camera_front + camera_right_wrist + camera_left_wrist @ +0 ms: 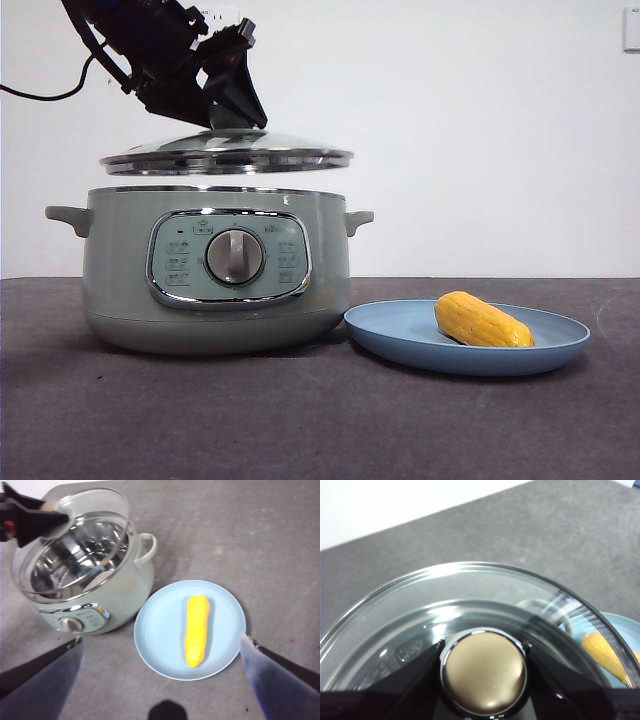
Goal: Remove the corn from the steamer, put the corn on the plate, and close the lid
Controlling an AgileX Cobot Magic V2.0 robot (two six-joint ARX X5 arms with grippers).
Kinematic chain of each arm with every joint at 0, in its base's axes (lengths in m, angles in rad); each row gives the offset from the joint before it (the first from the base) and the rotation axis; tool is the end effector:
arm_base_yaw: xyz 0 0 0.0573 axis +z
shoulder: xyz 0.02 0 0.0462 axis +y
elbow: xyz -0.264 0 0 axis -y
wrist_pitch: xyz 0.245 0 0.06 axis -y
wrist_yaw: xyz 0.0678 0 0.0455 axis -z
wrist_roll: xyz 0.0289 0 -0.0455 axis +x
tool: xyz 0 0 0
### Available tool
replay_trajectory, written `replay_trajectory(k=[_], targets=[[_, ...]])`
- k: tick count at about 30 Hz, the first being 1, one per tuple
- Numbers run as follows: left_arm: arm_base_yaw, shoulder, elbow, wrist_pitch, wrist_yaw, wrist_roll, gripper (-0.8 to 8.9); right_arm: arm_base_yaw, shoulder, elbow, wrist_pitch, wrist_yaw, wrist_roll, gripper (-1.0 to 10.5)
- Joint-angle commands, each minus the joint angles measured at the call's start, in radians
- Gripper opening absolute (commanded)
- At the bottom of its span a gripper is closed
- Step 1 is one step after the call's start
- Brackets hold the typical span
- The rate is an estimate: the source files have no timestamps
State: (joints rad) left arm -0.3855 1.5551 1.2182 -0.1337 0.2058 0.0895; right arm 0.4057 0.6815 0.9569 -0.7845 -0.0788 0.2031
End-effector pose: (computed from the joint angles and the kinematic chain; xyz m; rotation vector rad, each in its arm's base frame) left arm 0.3245 -0.1380 0.2995 0.1281 0.4494 -0.6013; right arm 0.1082 0.0490 0.3471 0.1112 0.5527 0.4202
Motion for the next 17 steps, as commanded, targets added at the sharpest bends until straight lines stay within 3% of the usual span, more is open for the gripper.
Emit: replay_trajectory(k=[1, 17], targets=[[-0.001, 0.012, 0.010, 0.027, -0.004, 0.010, -0.09, 0.012, -0.009, -0.005, 0.012, -0.001, 0.011, 5.6], [-0.006, 0.059, 0.010, -0.047, -0.034, 0.011, -0.09, 0.023, -0.009, -0.005, 0.013, -0.001, -0.002, 5.6]])
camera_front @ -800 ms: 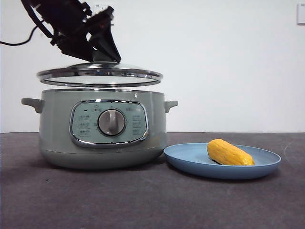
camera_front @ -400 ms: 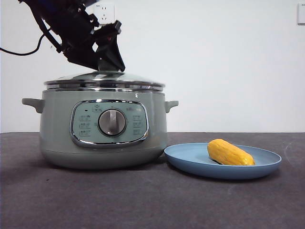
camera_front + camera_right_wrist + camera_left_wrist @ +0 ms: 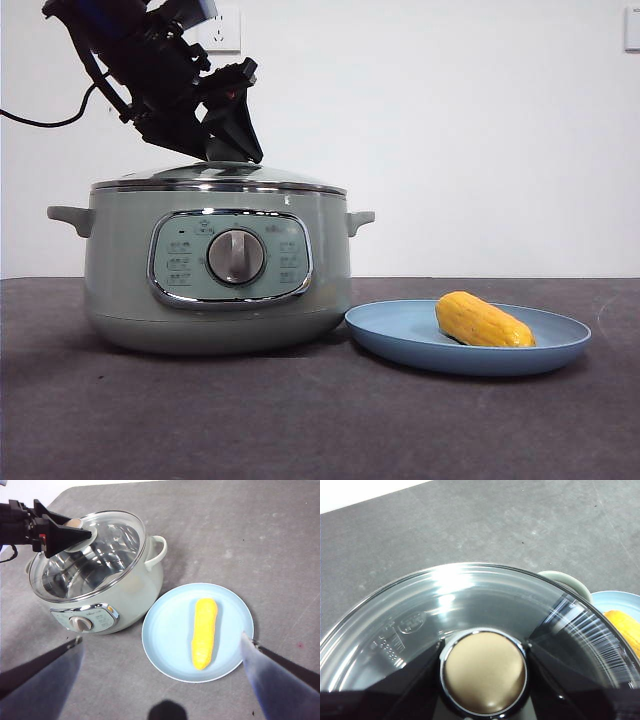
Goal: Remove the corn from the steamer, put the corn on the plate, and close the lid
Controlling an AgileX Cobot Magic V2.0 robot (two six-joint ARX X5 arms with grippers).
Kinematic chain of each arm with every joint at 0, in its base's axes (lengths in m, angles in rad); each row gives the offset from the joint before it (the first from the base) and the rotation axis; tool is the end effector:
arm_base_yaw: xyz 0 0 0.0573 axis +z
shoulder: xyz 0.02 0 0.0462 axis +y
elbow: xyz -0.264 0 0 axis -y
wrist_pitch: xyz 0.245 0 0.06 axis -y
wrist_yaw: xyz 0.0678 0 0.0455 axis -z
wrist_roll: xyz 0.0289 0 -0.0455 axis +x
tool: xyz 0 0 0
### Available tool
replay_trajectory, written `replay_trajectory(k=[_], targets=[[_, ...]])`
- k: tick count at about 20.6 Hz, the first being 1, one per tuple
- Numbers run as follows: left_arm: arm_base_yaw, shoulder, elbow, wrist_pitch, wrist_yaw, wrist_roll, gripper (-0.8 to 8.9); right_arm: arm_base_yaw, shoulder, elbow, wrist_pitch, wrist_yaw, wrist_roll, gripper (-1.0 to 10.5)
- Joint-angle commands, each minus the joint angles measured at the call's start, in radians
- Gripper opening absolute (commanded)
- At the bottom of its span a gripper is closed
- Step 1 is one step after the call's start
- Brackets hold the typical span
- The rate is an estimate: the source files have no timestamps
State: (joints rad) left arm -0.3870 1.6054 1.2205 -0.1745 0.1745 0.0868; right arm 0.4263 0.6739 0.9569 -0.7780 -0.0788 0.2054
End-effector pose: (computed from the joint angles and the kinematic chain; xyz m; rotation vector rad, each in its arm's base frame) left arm 0.3318 -0.1406 0.2799 0.1424 0.5396 -0.5710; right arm 0.1058 0.0505 0.3484 0.1105 0.5409 0.4416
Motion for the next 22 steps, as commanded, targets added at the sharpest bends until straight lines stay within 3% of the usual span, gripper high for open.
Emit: replay_trajectory(k=[1, 3, 4, 6, 7, 17, 22], targets=[[-0.005, 0.009, 0.008, -0.025, -0.002, 0.013, -0.08, 0.002, -0.001, -0.005, 0.007, -0.001, -0.005, 5.6], [-0.005, 0.009, 0.008, -0.049, -0.002, 0.013, 0.14, 0.002, -0.001, -0.005, 0.007, -0.001, -0.005, 5.6], [-0.005, 0.009, 0.008, -0.052, -0.002, 0.013, 0.85, 0.002, -0.001, -0.005, 0.007, -0.001, -0.005, 5.6], [-0.004, 0.009, 0.009, -0.051, -0.002, 0.013, 4.23, 0.002, -0.001, -0.005, 0.006, -0.001, -0.013, 5.6], [-0.004, 0.009, 0.009, -0.051, -0.002, 0.014, 5.25, 0.002, -0.001, -0.005, 0.006, -0.001, -0.013, 5.6], [-0.004, -0.111, 0.012, -0.075, -0.012, 0.013, 5.33, 0.002, -0.001, -0.005, 0.006, -0.002, -0.024, 5.6], [-0.006, -0.315, 0.013, -0.271, -0.007, 0.012, 5.31, 0.002, -0.001, -0.005, 0.003, -0.028, -0.054, 5.6]])
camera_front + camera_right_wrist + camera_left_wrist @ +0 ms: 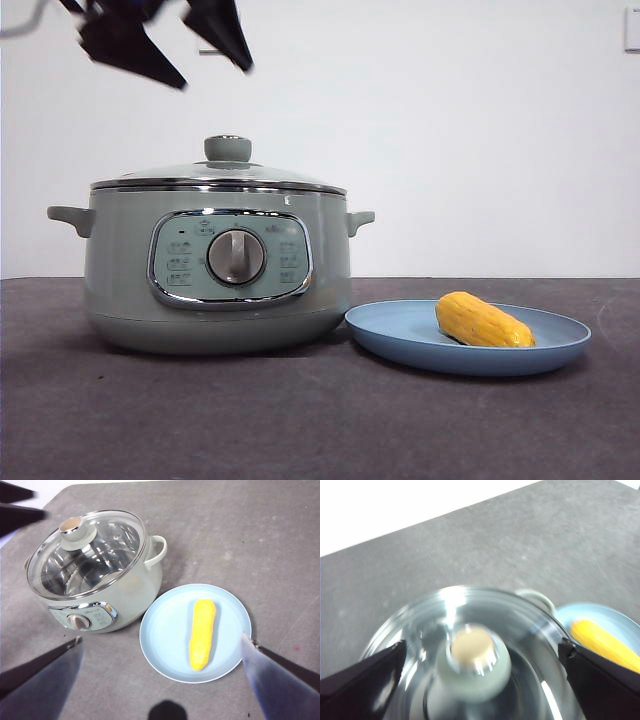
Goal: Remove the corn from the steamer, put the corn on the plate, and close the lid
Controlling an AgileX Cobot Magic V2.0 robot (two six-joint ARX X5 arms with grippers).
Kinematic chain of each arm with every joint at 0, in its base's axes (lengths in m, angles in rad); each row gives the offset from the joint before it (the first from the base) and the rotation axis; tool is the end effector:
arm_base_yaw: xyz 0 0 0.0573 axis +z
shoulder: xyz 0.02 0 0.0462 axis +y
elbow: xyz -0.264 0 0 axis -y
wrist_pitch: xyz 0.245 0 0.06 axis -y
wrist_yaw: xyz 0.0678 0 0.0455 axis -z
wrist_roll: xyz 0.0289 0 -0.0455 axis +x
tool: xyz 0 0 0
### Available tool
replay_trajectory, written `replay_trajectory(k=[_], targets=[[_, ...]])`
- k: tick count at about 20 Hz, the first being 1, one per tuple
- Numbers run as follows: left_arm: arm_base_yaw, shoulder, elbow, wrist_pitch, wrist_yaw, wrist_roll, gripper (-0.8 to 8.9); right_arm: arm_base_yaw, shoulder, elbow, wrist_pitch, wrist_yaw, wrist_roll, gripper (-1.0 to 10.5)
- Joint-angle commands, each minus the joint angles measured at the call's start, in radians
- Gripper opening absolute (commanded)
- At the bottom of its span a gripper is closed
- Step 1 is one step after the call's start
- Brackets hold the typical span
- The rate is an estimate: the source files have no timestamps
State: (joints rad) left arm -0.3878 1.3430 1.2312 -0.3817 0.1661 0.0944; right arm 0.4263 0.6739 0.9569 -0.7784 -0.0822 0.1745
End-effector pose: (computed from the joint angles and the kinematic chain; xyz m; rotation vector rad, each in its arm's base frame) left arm 0.2716 -0.1161 0.3474 0.1454 0.4709 -0.5658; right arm 0.1057 0.0506 0.3483 0.0816 0.5348 0.4531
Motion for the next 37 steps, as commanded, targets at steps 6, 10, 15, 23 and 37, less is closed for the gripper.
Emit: replay_trajectory(k=[6, 10, 15, 23, 37], targets=[[-0.005, -0.329, 0.002, -0.460, 0.143, -0.057, 5.28, 0.002, 0.012, -0.005, -0.098, -0.199, -0.087, 5.6], [-0.005, -0.432, 0.002, -0.636, 0.195, -0.069, 4.24, 0.002, 0.025, -0.005, -0.193, -0.260, -0.123, 4.8], [-0.005, -0.451, 0.002, -0.747, 0.235, -0.068, 1.58, 0.002, 0.027, -0.005, -0.225, -0.259, -0.124, 2.9], [-0.005, -0.451, 0.002, -0.763, 0.233, -0.068, -0.09, 0.002, 0.026, -0.005, -0.240, -0.256, -0.124, -0.1], [-0.005, -0.449, 0.002, -0.741, 0.229, -0.068, -0.03, 0.002, 0.026, -0.005, -0.240, -0.253, -0.123, 0.0]])
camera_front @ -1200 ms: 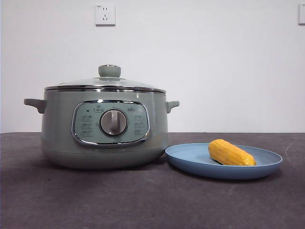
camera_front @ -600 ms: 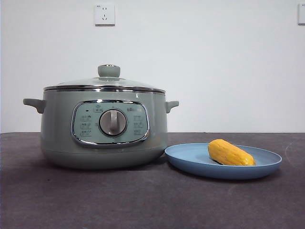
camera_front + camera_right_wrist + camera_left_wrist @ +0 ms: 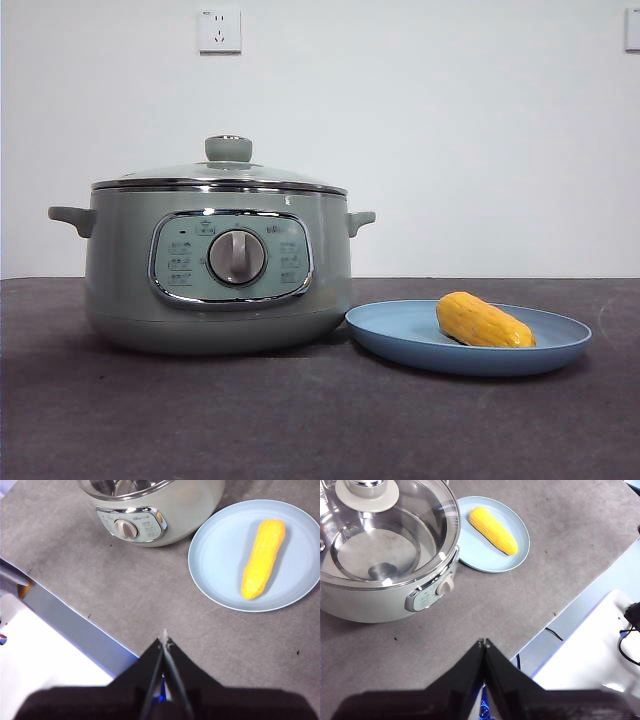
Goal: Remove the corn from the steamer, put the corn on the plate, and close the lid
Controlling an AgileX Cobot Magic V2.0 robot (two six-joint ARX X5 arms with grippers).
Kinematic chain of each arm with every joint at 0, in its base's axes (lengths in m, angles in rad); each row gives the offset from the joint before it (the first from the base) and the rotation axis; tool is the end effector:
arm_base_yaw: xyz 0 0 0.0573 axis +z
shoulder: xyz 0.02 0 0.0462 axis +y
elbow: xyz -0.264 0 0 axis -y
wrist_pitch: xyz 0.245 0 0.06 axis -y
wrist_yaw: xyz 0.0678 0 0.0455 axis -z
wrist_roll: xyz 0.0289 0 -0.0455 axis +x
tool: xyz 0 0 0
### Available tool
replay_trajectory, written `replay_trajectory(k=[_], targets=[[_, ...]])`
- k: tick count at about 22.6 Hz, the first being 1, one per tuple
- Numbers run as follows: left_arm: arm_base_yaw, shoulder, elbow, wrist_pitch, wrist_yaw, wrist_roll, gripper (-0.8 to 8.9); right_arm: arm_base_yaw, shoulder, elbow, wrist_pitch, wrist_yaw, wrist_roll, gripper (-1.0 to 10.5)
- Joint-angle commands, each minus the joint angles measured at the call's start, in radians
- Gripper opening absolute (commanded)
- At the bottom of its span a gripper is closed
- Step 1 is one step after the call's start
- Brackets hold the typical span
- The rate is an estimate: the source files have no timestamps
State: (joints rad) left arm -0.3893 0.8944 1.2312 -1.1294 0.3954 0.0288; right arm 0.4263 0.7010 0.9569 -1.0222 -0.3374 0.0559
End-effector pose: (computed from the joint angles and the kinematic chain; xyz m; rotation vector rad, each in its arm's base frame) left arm 0.1183 -0.0606 0.3797 0.0234 0.8016 -0.7540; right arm 0.0949 0.0536 0.3279 0.0156 0.8036 0.7030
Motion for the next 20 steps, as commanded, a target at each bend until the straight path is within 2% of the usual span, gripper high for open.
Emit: replay_trajectory(k=[1, 10, 14, 17, 20], targets=[[-0.003, -0.001, 0.002, 0.007, -0.001, -0.002, -0.03, 0.002, -0.001, -0.005, 0.003, 0.003, -0.005, 0.0], [-0.003, 0.000, 0.002, 0.011, -0.002, -0.002, -0.03, 0.002, -0.001, -0.006, 0.003, 0.003, -0.005, 0.0], [-0.003, 0.000, 0.002, 0.070, -0.045, 0.104, -0.03, 0.002, -0.001, -0.005, 0.003, 0.003, -0.004, 0.0], [0.026, -0.014, 0.000, 0.220, -0.092, 0.227, -0.03, 0.002, -0.001, -0.005, 0.003, 0.003, -0.005, 0.0], [0.094, -0.050, -0.011, 0.365, -0.078, 0.278, -0.03, 0.002, -0.001, -0.005, 0.003, 0.003, -0.005, 0.0]])
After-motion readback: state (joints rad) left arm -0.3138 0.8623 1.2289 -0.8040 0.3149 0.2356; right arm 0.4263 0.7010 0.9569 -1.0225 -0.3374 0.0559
